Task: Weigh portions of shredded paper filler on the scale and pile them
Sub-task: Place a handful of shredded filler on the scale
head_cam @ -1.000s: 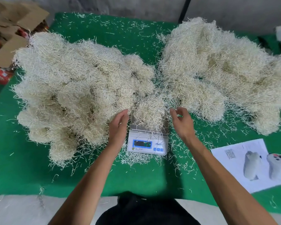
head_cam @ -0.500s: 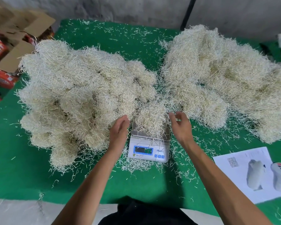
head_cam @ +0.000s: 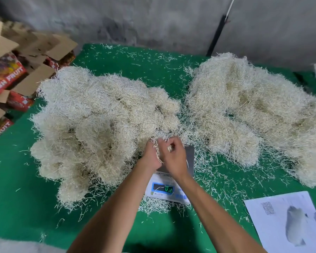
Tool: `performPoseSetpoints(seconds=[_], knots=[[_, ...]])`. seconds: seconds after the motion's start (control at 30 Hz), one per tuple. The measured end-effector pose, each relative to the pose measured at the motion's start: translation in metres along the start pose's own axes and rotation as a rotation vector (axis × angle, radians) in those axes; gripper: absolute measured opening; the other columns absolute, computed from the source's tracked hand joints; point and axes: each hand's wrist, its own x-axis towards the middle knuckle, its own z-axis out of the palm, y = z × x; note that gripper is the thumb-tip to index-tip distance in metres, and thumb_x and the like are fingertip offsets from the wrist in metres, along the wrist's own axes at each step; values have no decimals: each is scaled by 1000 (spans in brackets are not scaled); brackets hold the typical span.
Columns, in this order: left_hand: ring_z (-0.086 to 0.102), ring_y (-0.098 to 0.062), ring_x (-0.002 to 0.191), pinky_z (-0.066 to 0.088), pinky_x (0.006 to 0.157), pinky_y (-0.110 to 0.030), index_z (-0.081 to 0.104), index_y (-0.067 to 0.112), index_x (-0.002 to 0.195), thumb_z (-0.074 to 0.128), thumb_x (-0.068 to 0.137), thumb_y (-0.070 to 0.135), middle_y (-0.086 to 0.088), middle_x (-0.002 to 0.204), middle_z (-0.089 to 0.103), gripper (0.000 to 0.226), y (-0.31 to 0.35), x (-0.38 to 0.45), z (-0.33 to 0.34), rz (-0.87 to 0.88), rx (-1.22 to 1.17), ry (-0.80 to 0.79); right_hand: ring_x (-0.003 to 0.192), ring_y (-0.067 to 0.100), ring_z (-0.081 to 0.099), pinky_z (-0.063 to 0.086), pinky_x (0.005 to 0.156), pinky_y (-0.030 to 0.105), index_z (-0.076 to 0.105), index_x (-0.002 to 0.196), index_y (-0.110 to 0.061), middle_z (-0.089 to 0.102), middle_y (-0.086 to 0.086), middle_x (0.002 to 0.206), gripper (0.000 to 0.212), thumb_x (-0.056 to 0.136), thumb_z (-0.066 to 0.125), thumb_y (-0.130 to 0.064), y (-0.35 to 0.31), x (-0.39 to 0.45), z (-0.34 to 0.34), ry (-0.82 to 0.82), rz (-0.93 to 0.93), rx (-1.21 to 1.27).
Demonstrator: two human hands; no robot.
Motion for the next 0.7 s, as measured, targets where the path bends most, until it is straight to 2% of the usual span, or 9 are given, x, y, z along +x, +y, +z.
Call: performPoseSetpoints(seconds=[0.1,0.17,0.27,0.37,0.43,0.5,0.53,0.63,0.7], knots=[[63,-26,116,52,94,-40,61,9,124,47,101,44,-14,128,63,45,-3,-23,21,40,-33,-203,125,10,51,37,110,33,62,121,-28,57,-8,133,40,94,67,-57,-21,29,-9,80,-185,-270],[61,-31,123,52,95,-42,60,6,127,55,94,35,-15,133,61,44,13,-42,33,41,-60,-226,141,11,47,32,117,38,58,140,-29,50,-1,154,61,93,61,-68,-38,42,-23,60,-37,-178],[71,-22,99,55,89,-36,65,9,120,54,95,35,-9,111,69,38,37,-57,37,199,-141,-142,129,-12,50,41,114,31,62,137,-30,65,-8,135,45,98,57,-52,-57,26,-14,-45,-157,-111],[59,6,93,51,85,-13,47,42,121,40,109,23,18,110,57,24,32,-59,41,139,-43,-113,141,-6,39,27,122,23,62,138,-37,57,-10,147,44,99,54,-55,-71,24,-7,-106,-387,-196],[66,-11,105,53,95,-27,57,26,126,36,109,38,-1,122,65,30,36,-67,48,86,83,-220,142,12,47,33,122,43,62,140,-37,57,-6,149,49,98,55,-62,-84,48,-20,-111,-336,-194],[69,-30,109,53,100,-44,61,5,130,40,104,48,-21,124,67,55,54,-71,55,137,58,-147,142,19,48,32,121,53,62,142,-31,58,-2,150,48,99,62,-51,-85,62,-31,-118,-310,-265],[71,-29,106,54,98,-42,64,6,126,45,101,47,-19,118,71,52,62,-77,54,193,83,-78,144,16,45,29,123,52,61,143,-29,54,-3,152,47,99,66,-44,-83,57,-32,-139,-328,-294],[62,18,99,46,93,-11,51,36,131,33,109,37,13,118,62,28,67,-79,38,326,202,22,133,5,50,36,121,52,54,147,-33,46,-9,157,52,99,56,-52,-85,29,-7,-198,-423,-191],[61,7,107,43,93,-14,50,41,110,43,108,22,11,124,58,21,60,-70,31,431,513,48,128,6,54,40,118,42,48,152,-34,47,-10,157,59,101,46,-64,-97,35,3,-141,-435,-159]])
